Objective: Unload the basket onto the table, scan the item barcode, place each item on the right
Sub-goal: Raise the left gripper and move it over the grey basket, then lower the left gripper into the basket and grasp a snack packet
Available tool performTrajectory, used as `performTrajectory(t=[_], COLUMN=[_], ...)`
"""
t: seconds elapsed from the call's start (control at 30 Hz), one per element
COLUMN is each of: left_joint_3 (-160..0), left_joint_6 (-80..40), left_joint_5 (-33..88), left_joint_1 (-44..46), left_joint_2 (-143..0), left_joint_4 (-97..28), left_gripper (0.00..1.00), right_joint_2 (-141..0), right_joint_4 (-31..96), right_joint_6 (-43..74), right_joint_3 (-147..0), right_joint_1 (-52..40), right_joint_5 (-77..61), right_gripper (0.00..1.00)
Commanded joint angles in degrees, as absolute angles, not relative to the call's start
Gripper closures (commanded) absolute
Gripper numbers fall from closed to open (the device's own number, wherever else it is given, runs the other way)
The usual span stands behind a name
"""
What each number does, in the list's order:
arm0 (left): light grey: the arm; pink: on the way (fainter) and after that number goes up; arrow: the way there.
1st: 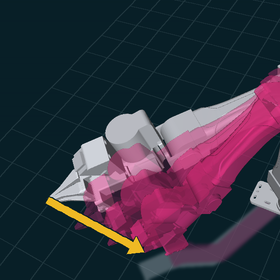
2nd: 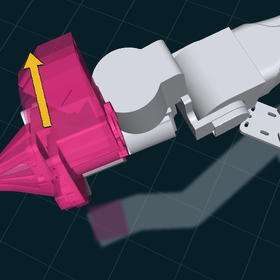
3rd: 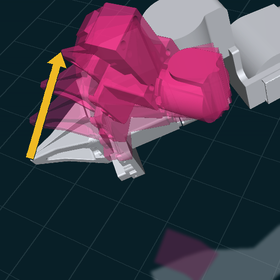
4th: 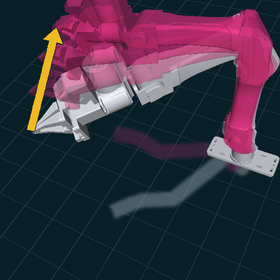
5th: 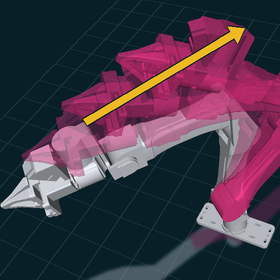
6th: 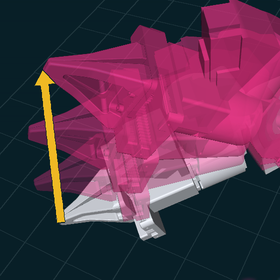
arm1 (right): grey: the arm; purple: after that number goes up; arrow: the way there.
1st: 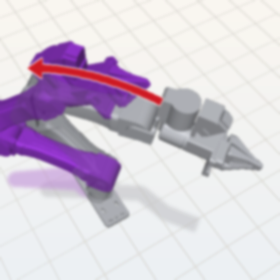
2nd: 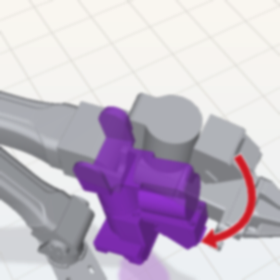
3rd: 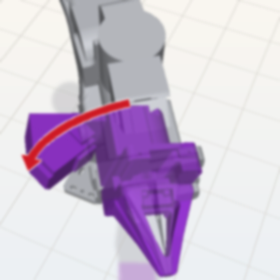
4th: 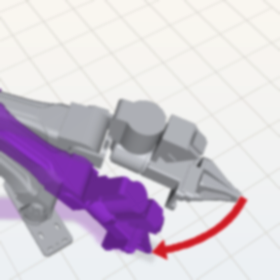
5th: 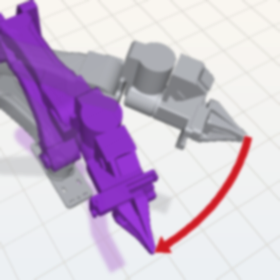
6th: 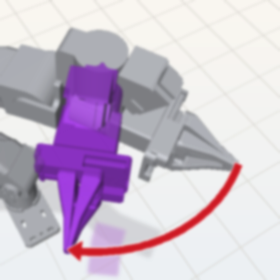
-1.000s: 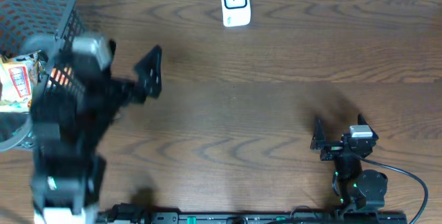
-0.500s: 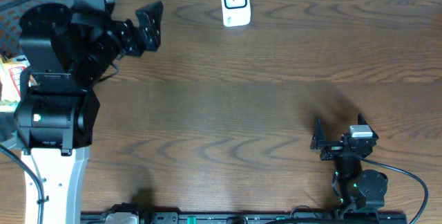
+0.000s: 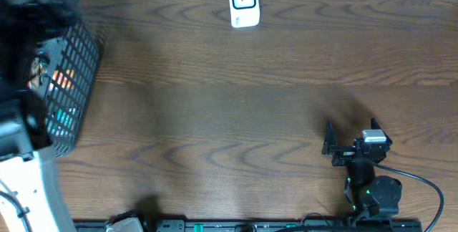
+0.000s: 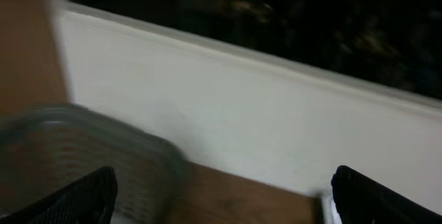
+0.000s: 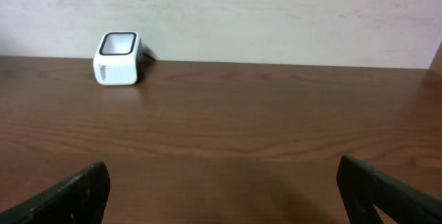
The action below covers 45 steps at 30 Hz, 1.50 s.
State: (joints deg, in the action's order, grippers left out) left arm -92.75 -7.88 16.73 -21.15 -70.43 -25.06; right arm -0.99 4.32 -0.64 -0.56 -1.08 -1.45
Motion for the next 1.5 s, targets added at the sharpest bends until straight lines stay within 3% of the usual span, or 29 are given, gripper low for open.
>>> performTrajectory(t=[0.0,0.17,0.43,0.67,0.9,1.03,1.17,1.47], left_joint_3=[-95.8,-95.9,-95.9,-95.9,-95.9,-95.9,-95.9,-94.2], left_joint_6=[-10.0,-9.9,-9.9,-9.8,2.3,3.0,7.6,17.5], left_joint_5=[23.6,17.9,1.2,0.6,0.6,0.6,0.6,-5.2], left_joint_1=[-27.9,-35.7,-39.6,-39.6,-39.6,-39.6,-39.6,-39.2], left_joint_2=[-71.9,-75.0,-78.9,-83.5,-90.9,-94.3,-97.5,-106.4], left_joint_4=[-25.7,-27.6,-33.8,-32.8,-36.9,-36.8,-38.1,-40.7], left_gripper=[0.02,0.02,0.02,0.03,0.02,0.01,0.1,0.2], right_joint_2=[-0.8,-0.8,-0.8,-0.8,-0.8,-0.8,-0.8,-0.8], right_joint_4=[4.4,4.4,4.4,4.4,4.4,4.4,4.4,4.4], right_joint_6=[-0.5,-0.5,-0.5,-0.5,-0.5,-0.5,-0.5,-0.5], right_joint_3=[-0.4,-0.4,-0.4,-0.4,-0.4,-0.4,-0.4,-0.4], right_joint_1=[-1.5,-1.5,-1.5,-1.5,-1.5,-1.5,-1.5,-1.5], right_joint_5=[-1.0,-1.0,-1.0,-1.0,-1.0,-1.0,-1.0,-1.0], right_gripper=[0.01,0.01,0.01,0.01,0.01,0.01,0.01,0.01])
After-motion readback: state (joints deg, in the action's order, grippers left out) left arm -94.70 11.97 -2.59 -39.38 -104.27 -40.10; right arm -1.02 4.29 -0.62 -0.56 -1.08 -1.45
